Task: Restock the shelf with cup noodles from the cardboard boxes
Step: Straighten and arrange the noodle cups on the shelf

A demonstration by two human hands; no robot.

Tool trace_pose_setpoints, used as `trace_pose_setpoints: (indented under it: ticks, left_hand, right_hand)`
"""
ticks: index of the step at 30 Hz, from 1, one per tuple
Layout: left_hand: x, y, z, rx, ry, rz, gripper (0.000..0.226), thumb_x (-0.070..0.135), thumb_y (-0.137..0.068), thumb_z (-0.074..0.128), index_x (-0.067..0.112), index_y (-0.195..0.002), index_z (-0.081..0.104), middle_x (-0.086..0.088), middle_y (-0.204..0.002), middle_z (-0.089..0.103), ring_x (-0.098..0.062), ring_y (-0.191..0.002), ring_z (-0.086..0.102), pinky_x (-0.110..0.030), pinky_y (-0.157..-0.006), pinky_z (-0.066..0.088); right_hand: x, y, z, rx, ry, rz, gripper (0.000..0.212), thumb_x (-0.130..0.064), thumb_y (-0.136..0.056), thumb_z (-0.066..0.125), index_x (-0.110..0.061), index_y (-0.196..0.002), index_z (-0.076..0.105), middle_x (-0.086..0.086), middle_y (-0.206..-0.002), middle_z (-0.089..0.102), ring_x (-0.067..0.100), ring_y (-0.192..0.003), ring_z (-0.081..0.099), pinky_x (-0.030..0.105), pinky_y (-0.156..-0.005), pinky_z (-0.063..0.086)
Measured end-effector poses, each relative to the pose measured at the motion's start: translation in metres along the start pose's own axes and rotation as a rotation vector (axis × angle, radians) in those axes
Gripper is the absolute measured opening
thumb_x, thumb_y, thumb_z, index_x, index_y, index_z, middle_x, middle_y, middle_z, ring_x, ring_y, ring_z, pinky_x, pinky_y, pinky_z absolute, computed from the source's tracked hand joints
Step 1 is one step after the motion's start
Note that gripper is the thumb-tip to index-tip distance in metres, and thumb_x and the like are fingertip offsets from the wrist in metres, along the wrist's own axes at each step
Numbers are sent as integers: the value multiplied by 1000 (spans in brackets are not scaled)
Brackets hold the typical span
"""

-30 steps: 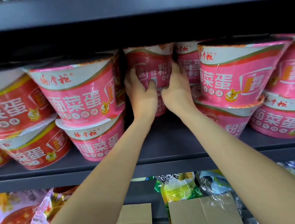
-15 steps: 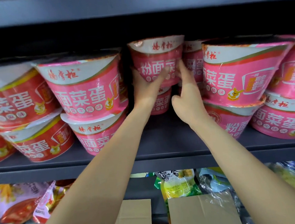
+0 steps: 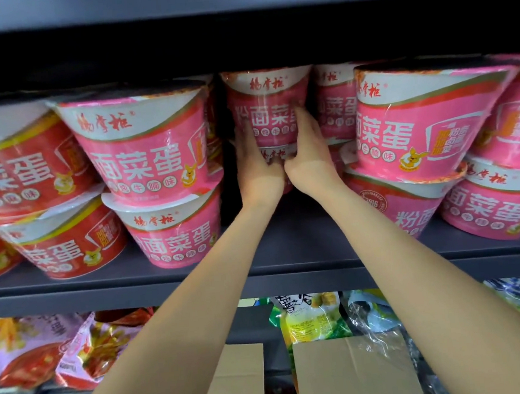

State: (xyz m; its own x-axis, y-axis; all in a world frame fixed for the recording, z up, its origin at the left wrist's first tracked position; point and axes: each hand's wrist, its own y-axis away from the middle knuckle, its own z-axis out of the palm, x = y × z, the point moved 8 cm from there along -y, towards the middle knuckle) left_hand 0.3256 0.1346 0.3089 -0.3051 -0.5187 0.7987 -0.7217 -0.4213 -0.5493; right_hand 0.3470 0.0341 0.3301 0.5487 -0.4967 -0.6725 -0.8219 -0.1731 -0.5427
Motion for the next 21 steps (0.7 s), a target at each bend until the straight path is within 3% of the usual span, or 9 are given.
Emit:
trace_pose_setpoints:
  ticks: [2,4,5,8,15,18,21]
  left_hand:
    - [-6,-2,0,-22,28,-81,59,30,-98,46,24,-151,21,-2,-156,24,-19,-141,27,-26,-110,25]
    - [-6,2,-3,-41,-15,-59,60,20,-96,49,21,-150,23,-4,-156,23,-21,-141,26,-33,-115,26]
    - [-7,5,-3,-52,-52,-32,63,12,-93,49,18,-150,24,-6,-156,22,-21,-143,24,-32,-116,23]
    - [-12,11,-4,-79,-46,1,68,-1,-89,47,15,-151,23,-5,-158,18,-18,-145,18,-22,-113,18]
    - [-18,12,-2,-111,-28,-55,79,-10,-84,44,19,-152,17,-1,-160,12,-14,-145,14,-12,-104,15]
    - [-20,10,-1,-114,-55,-52,75,-5,-87,48,18,-152,16,0,-160,12,-14,-145,15,-10,-103,14]
    - [-20,10,1,-122,-48,-49,70,8,-93,51,19,-153,15,1,-160,11,-11,-145,13,-9,-104,11]
  right_hand:
    - [4,-1,5,-30,-21,28,61,-28,-92,51,-20,-147,28,9,-148,36,27,-131,42,39,-110,35]
    - [8,2,10,-52,-86,76,64,-52,-88,39,-27,-145,28,8,-144,43,27,-126,48,45,-106,41]
    - [8,5,12,-59,-82,73,64,-53,-88,37,-29,-147,26,7,-146,41,27,-126,48,45,-105,41]
    - [12,9,16,-59,-21,16,59,-42,-99,39,-30,-151,15,3,-156,24,28,-136,37,44,-109,36]
    - [18,7,20,-98,145,-8,64,-37,-100,41,-28,-152,5,6,-160,8,30,-144,21,48,-114,28]
    - [15,5,25,-125,323,-48,70,-24,-99,45,-27,-153,0,8,-160,8,31,-146,14,50,-114,25]
    - [14,-1,27,-111,316,8,69,-24,-99,45,-27,-153,1,6,-160,11,31,-146,14,50,-113,27]
